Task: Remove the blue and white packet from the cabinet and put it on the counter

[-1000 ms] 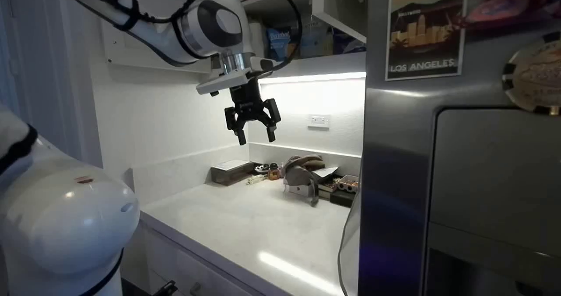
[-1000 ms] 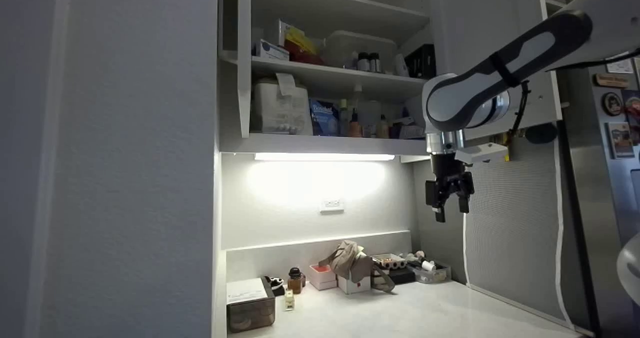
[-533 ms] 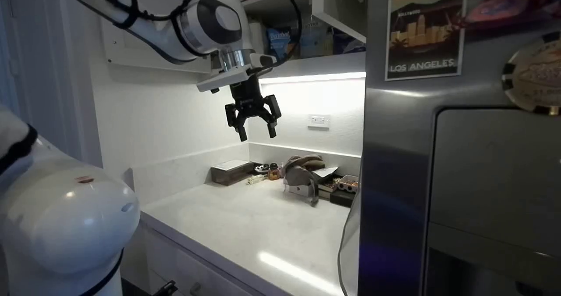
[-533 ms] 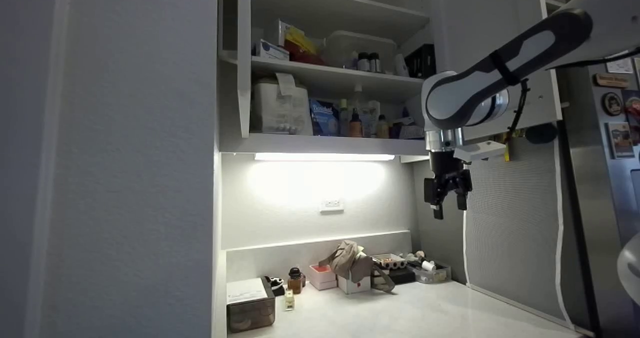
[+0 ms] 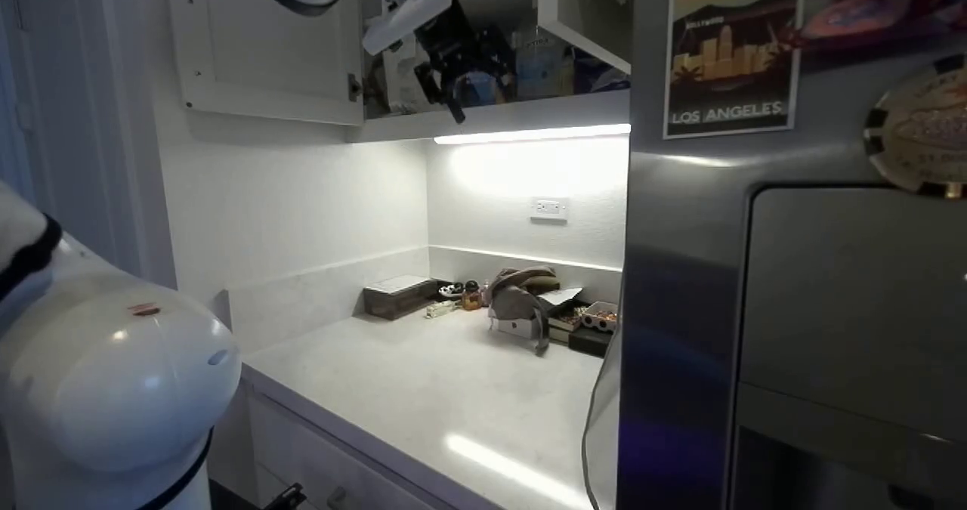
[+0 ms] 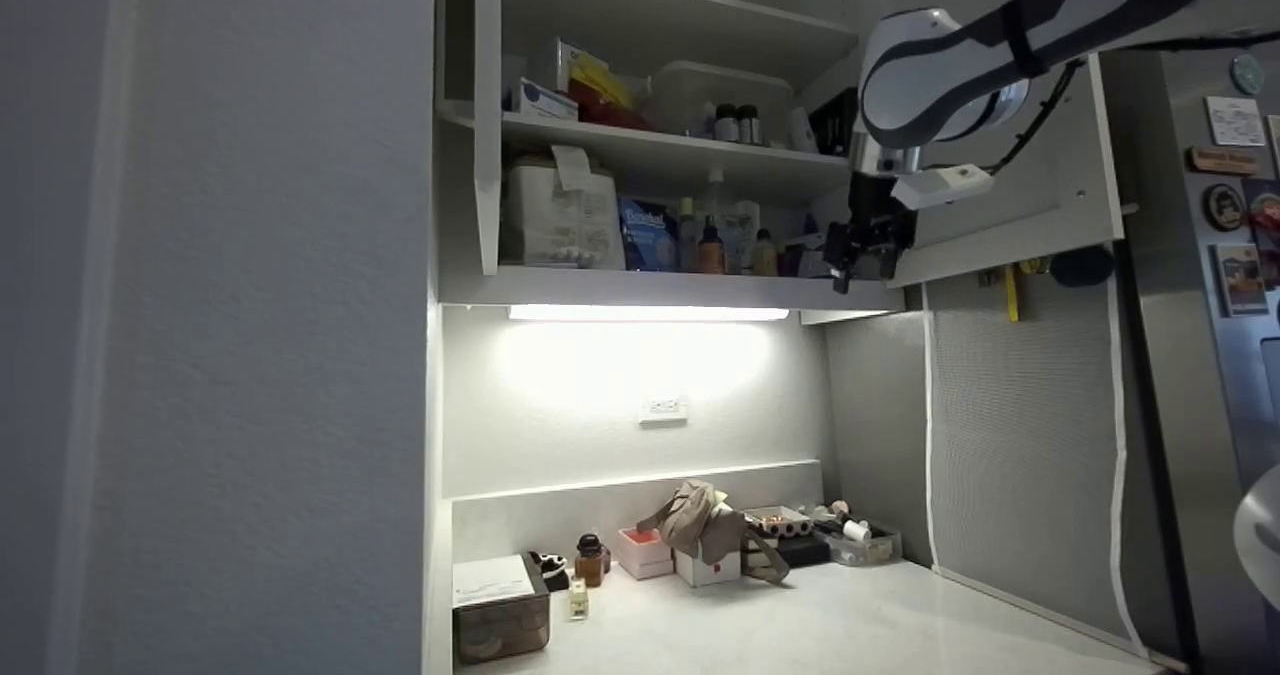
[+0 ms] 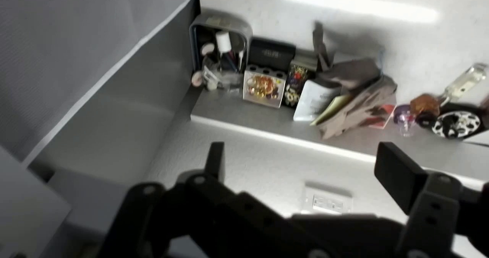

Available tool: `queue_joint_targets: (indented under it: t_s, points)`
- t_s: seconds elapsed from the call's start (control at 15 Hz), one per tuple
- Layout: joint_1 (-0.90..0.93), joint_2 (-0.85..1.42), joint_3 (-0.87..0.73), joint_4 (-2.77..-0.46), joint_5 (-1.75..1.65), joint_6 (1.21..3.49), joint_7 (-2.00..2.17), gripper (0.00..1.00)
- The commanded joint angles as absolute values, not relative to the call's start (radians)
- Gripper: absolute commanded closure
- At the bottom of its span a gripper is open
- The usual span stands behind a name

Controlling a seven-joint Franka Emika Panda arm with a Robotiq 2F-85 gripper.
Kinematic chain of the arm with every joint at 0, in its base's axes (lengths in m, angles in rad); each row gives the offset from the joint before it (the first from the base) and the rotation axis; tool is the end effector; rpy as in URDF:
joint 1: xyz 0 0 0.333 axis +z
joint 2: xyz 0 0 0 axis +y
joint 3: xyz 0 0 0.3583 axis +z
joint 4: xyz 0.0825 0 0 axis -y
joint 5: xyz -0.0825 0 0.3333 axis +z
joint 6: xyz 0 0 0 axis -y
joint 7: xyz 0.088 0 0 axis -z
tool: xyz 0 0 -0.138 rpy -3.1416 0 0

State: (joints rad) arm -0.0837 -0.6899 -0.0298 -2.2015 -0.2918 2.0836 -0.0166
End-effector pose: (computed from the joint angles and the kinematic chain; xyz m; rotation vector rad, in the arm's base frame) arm 0.3071 -0.0622 0.6982 2.7325 -0.0367 0.7776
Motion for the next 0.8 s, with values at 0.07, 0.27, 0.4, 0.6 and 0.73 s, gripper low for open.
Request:
queue_joint_targets:
  t_s: [0.07, 0.27, 0.4, 0.6, 0.73]
  points:
    - [-0.09, -0.581, -0.011, -2.004, -0.304, 2.186, -0.012, 0.0]
    - [-0.099, -0.494, 0.025, -1.893, -0.316, 2.271, 0.016, 0.0]
    - [-0.102, -0.435, 0.052, -1.824, -0.328, 2.309, 0.033, 0.0]
    - [-0.112, -0.348, 0.099, -1.739, -0.379, 2.32, 0.082, 0.0]
    - [-0.122, -0.294, 0.127, -1.685, -0.444, 2.294, 0.133, 0.0]
